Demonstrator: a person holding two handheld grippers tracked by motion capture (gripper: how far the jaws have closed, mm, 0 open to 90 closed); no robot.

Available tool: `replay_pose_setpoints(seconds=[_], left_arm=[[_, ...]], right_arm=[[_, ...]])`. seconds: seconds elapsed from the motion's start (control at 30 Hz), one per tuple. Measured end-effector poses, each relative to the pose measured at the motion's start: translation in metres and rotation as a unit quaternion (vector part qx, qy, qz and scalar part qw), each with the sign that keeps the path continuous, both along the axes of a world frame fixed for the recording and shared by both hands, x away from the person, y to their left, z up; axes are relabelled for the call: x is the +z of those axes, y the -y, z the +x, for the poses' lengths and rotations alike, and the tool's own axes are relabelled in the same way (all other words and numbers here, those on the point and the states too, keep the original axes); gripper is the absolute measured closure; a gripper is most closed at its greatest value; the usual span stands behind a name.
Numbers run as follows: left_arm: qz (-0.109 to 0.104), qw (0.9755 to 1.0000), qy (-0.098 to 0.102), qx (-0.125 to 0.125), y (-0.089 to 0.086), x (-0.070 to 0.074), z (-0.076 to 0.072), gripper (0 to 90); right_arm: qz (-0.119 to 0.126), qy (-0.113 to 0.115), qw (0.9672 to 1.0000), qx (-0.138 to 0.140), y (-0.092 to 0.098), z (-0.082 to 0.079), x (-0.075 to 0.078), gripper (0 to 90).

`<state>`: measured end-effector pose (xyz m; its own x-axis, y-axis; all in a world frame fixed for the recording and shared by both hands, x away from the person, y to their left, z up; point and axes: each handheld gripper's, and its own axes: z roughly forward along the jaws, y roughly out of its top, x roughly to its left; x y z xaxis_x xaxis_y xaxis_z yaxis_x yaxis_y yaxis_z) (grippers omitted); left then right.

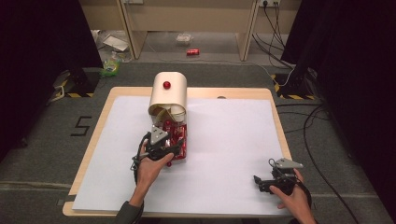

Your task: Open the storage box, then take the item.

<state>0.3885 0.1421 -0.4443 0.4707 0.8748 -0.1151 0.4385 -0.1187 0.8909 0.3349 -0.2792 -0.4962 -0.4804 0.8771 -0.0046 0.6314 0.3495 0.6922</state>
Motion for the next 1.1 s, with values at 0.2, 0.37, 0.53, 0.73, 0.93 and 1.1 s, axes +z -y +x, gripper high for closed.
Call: replay_pose_setpoints(seconds=[0.2,0.37,0.53,0.73,0.93,1.1], left_arm=[[-0.003,1.0,-0.006,0.003,0.001,-0.003,0.005,42.5],[-0.012,0.9998,-0.015,0.004,0.002,-0.006,0.008,43.0],[-0.019,0.9996,-0.018,0.003,0.003,-0.007,0.006,44.6],[-0.023,0.9994,-0.028,0.004,0.005,-0.01,0.007,45.6],[-0.011,0.9993,-0.034,-0.005,0.01,-0.012,0.006,49.3],[-0.001,0.9997,-0.026,-0.002,0.009,-0.012,0.005,58.7]], right_arm=[[0.0,0.0,1.0,0.0,0.0,0.0,0.0,0.6],[0.0,0.0,1.0,0.0,0.0,0.0,0.0,0.6],[0.0,0.001,1.0,0.0,0.0,0.0,0.0,0.6],[0.001,0.0,1.0,-0.002,0.0,0.0,0.0,0.7],[-0.001,0.002,1.0,-0.001,0.0,0.0,0.0,0.8],[-0.002,0.002,1.0,-0.001,-0.001,0.0,0.0,0.8]])
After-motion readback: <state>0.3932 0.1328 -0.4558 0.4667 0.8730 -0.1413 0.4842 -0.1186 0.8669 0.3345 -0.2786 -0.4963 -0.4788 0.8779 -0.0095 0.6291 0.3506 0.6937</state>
